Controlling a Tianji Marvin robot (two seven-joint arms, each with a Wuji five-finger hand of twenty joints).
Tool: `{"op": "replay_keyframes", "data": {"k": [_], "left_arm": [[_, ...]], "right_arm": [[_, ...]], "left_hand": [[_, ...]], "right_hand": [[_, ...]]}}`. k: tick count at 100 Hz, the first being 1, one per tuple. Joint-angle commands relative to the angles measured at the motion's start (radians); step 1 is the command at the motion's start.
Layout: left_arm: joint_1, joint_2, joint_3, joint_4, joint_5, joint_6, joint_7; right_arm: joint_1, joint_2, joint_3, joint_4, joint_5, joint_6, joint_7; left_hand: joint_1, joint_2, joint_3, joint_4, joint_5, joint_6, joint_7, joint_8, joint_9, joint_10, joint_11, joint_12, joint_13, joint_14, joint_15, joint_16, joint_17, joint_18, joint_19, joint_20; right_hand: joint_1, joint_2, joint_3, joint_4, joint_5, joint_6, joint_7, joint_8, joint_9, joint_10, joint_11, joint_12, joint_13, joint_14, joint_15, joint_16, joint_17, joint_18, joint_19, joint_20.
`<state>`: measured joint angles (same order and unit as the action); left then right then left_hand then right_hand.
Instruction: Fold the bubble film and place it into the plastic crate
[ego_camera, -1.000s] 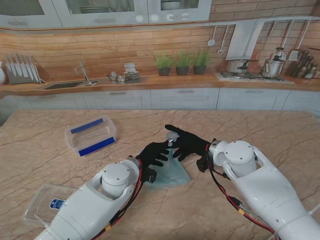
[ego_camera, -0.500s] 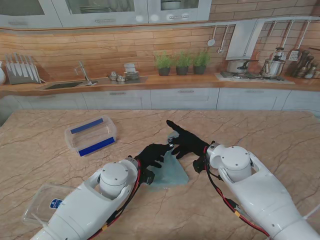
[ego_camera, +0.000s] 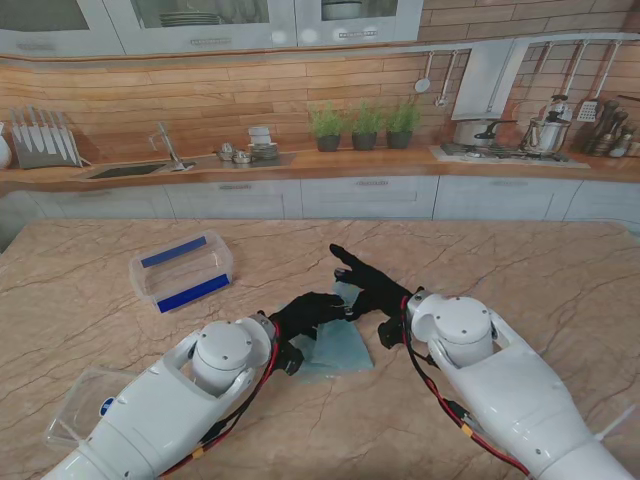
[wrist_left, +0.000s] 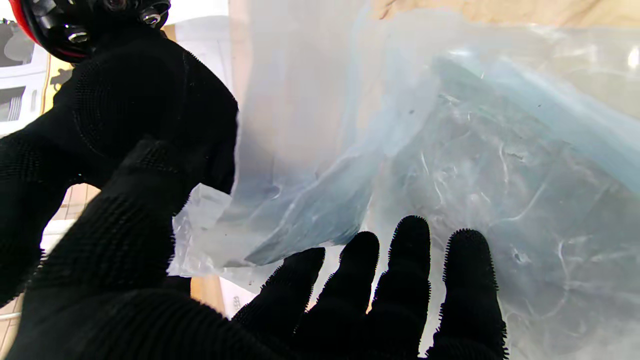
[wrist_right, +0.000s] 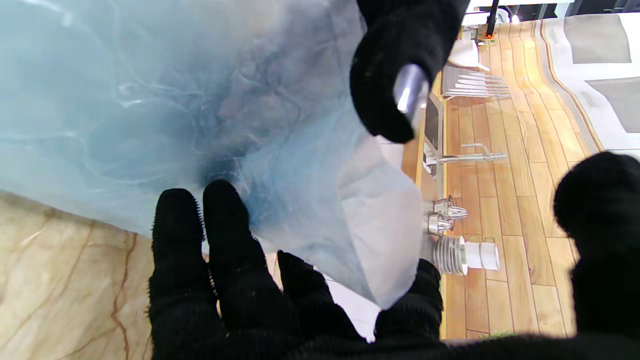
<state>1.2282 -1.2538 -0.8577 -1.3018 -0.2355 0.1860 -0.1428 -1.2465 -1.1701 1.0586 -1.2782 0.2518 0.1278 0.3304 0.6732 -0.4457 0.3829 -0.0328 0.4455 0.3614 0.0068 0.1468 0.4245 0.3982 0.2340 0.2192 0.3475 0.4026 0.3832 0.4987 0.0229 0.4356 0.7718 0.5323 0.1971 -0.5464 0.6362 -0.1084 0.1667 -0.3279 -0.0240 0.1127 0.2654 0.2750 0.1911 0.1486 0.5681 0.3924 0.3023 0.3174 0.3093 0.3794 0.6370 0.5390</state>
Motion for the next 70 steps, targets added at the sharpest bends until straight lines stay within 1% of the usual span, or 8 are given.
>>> {"op": "replay_keyframes", "data": {"k": [1, 17, 35, 43, 46, 53, 64, 70], "left_arm": [[0.007, -0.001, -0.001, -0.004, -0.011, -0.003, 0.016], [0.01, -0.004, -0.002, -0.009, 0.01, 0.012, 0.04], [0.02, -0.013, -0.006, -0.024, 0.013, 0.06, 0.077], [0.021, -0.013, -0.007, -0.025, 0.009, 0.069, 0.076], [0.021, -0.014, -0.007, -0.025, 0.009, 0.073, 0.078], [0.027, -0.021, -0.011, -0.029, 0.001, 0.087, 0.102], [0.04, -0.037, -0.023, -0.039, -0.032, 0.12, 0.143], [0.047, -0.043, -0.029, -0.043, -0.045, 0.137, 0.162]], "right_arm": [[-0.003, -0.008, -0.003, -0.004, -0.005, -0.002, -0.001], [-0.005, -0.005, 0.0, -0.009, -0.01, -0.008, 0.002], [-0.011, -0.001, 0.009, -0.018, -0.014, -0.01, 0.006], [-0.015, 0.001, 0.014, -0.024, -0.021, -0.008, 0.007], [-0.017, 0.002, 0.017, -0.026, -0.024, -0.007, 0.007], [-0.024, 0.005, 0.025, -0.035, -0.029, -0.004, 0.008], [-0.04, 0.01, 0.043, -0.053, -0.042, -0.002, 0.003], [-0.051, 0.012, 0.055, -0.063, -0.049, -0.002, 0.0]], "left_hand": [[0.019, -0.064, 0.052, -0.009, -0.025, -0.08, 0.016, 0.012, -0.016, -0.038, 0.009, 0.005, 0.036, -0.003, 0.019, 0.011, 0.015, 0.024, 0.012, 0.0], [0.099, -0.045, 0.138, 0.009, -0.022, -0.089, 0.041, 0.024, 0.034, -0.043, 0.055, 0.031, 0.103, -0.005, 0.138, 0.078, 0.075, -0.004, 0.216, 0.088], [0.202, 0.015, 0.237, 0.036, -0.014, -0.103, 0.12, 0.048, 0.115, -0.063, 0.118, 0.069, 0.18, -0.014, 0.233, 0.112, 0.146, -0.009, 0.335, 0.103], [0.229, 0.051, 0.276, 0.071, -0.034, -0.111, 0.198, 0.066, 0.127, -0.066, 0.13, 0.077, 0.19, -0.017, 0.249, 0.109, 0.155, -0.011, 0.353, 0.092], [0.236, 0.082, 0.288, 0.087, -0.038, -0.112, 0.228, 0.069, 0.136, -0.064, 0.136, 0.081, 0.196, -0.018, 0.256, 0.108, 0.161, -0.014, 0.362, 0.09], [0.272, 0.111, 0.323, 0.109, -0.027, -0.117, 0.292, 0.086, 0.164, -0.062, 0.153, 0.089, 0.215, -0.015, 0.276, 0.11, 0.175, -0.014, 0.381, 0.093], [0.357, 0.146, 0.34, 0.085, -0.01, -0.114, 0.376, 0.122, 0.208, -0.063, 0.19, 0.109, 0.245, -0.015, 0.304, 0.108, 0.2, -0.013, 0.401, 0.099], [0.393, 0.167, 0.328, 0.061, 0.0, -0.102, 0.407, 0.138, 0.226, -0.06, 0.212, 0.122, 0.259, -0.015, 0.321, 0.104, 0.215, -0.016, 0.411, 0.103]], "right_hand": [[-0.037, 0.01, 0.0, -0.024, 0.002, -0.048, 0.002, 0.013, 0.015, -0.032, -0.02, -0.015, -0.025, -0.032, -0.022, -0.013, -0.005, -0.004, -0.02, -0.002], [-0.028, 0.01, -0.006, -0.02, 0.003, -0.043, 0.004, 0.03, 0.017, -0.038, -0.02, -0.015, -0.029, -0.033, -0.023, -0.013, -0.007, -0.006, -0.026, 0.004], [-0.015, 0.009, -0.011, -0.014, 0.0, -0.04, 0.011, 0.062, 0.02, -0.041, -0.019, -0.014, -0.03, -0.032, -0.024, -0.012, -0.007, -0.004, -0.03, 0.012], [-0.008, 0.011, -0.012, -0.012, 0.001, -0.037, 0.015, 0.077, 0.024, -0.041, -0.017, -0.013, -0.03, -0.034, -0.024, -0.012, -0.006, -0.005, -0.031, 0.015], [0.002, 0.015, -0.032, -0.005, -0.01, -0.036, 0.02, 0.144, 0.025, -0.041, -0.016, -0.012, -0.03, -0.033, -0.026, -0.01, -0.006, -0.005, -0.038, 0.029], [0.009, 0.016, -0.032, -0.004, -0.007, -0.034, 0.018, 0.158, 0.028, -0.043, -0.015, -0.011, -0.032, -0.035, -0.026, -0.009, -0.007, -0.005, -0.04, 0.032], [0.015, 0.015, -0.031, -0.002, 0.0, -0.027, 0.023, 0.17, 0.037, -0.048, -0.008, -0.008, -0.029, -0.037, -0.025, -0.009, -0.006, -0.007, -0.041, 0.035], [0.019, 0.016, -0.031, -0.001, 0.0, -0.024, 0.027, 0.178, 0.043, -0.055, -0.004, -0.006, -0.028, -0.041, -0.026, -0.008, -0.007, -0.008, -0.041, 0.036]]}}
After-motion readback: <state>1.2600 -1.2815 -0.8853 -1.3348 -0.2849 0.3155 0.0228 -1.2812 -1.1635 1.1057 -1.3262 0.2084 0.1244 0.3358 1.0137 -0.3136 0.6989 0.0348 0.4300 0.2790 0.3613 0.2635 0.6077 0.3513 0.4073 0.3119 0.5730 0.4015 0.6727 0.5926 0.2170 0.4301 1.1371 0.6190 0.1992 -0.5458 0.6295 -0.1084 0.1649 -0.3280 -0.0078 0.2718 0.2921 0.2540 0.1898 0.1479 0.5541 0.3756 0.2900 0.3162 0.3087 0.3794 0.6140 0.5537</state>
